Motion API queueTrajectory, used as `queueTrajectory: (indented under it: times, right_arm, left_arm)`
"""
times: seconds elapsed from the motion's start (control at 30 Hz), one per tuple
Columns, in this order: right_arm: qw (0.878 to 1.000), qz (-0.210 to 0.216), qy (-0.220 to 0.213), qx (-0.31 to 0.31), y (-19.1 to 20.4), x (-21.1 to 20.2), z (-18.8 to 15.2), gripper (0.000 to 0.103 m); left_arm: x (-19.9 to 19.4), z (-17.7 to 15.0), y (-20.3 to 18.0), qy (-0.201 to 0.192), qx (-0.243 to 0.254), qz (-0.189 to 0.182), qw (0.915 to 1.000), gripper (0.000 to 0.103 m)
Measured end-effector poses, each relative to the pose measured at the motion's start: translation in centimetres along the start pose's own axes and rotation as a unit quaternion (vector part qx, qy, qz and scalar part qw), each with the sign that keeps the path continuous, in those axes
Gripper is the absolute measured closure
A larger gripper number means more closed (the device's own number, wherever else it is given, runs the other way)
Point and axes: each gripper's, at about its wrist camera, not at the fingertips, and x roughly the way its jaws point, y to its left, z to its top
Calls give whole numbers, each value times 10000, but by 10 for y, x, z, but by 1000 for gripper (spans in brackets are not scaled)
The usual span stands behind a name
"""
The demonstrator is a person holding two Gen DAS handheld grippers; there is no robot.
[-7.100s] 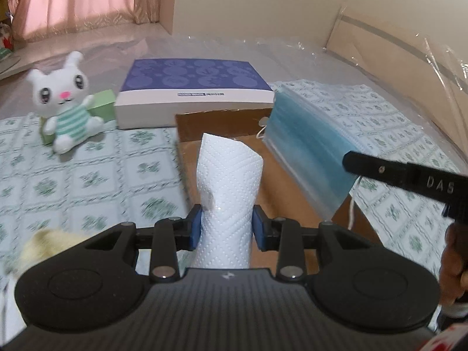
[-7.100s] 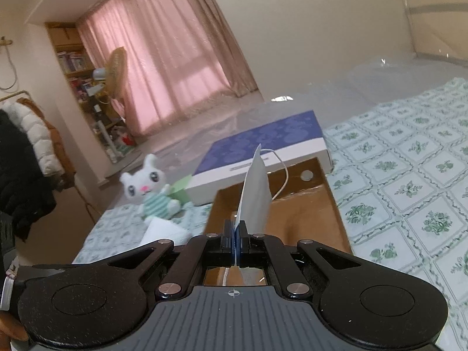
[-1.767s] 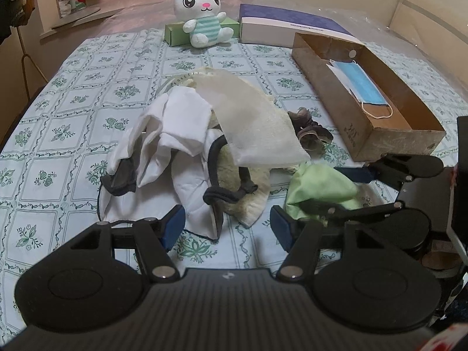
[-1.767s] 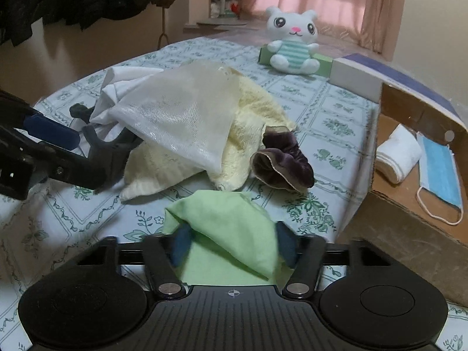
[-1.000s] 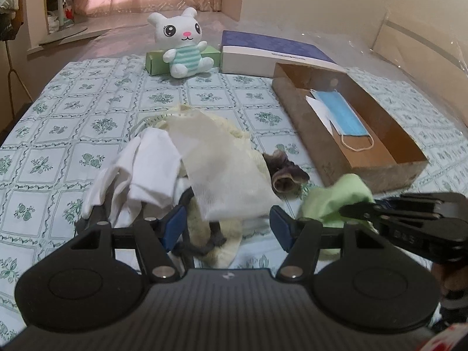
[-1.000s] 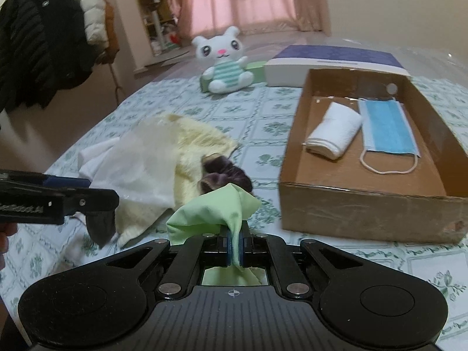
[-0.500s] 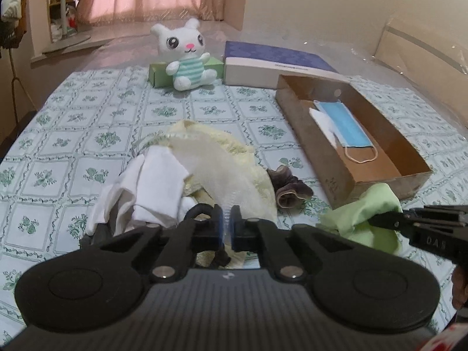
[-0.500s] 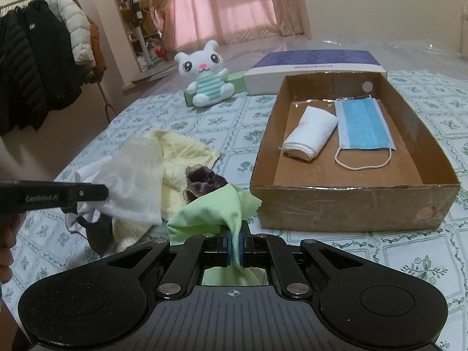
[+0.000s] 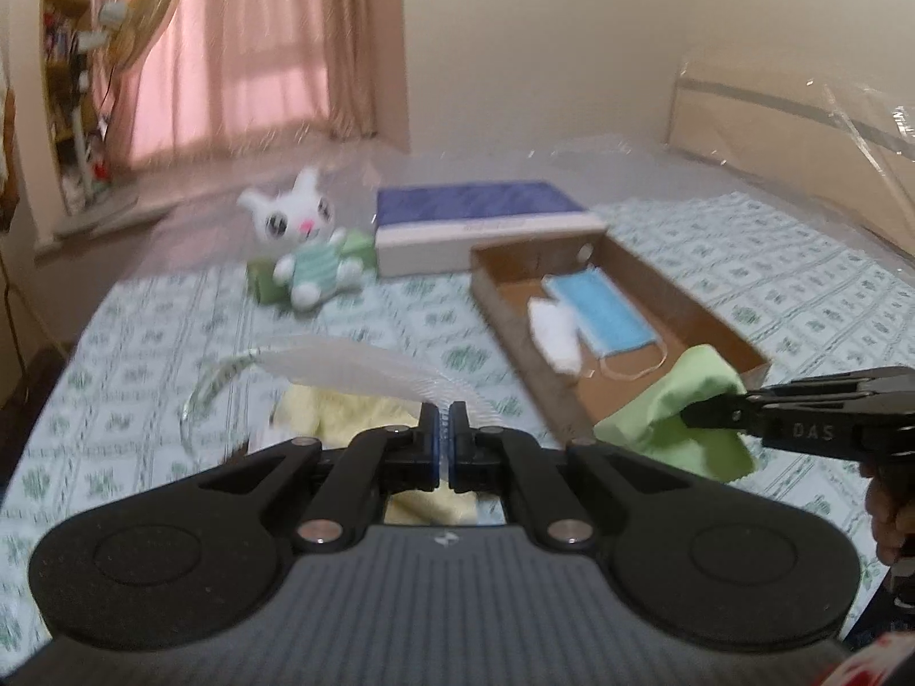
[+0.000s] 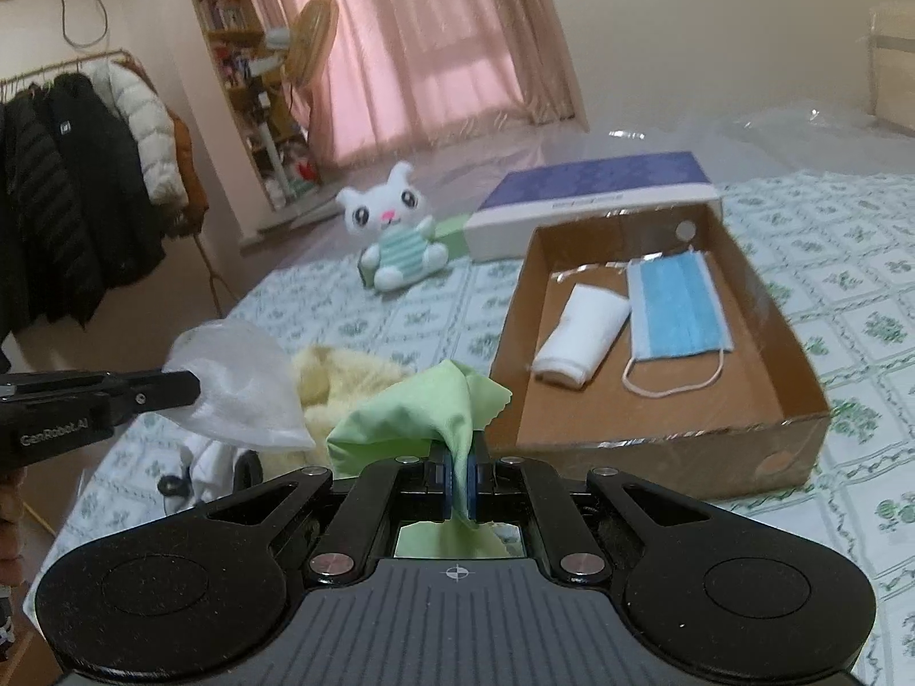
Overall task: Organize soft objects
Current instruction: 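Grasp the clear plastic bag with the left tool while the right tool lifts the green cloth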
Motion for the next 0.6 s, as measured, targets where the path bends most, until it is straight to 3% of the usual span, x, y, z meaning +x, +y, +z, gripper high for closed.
queueTrajectory:
  times: [0.27,0.6]
  right_arm:
    - [9992,-86,-324,201,-14,-22,20,98]
    - [9963,-426,-660,353,-47,-33,49,98]
  left_arm:
    - [-7,24,-22,-252,357,-263,9987,101]
    - [32,55,-68,-311,1099,-663,9912,101]
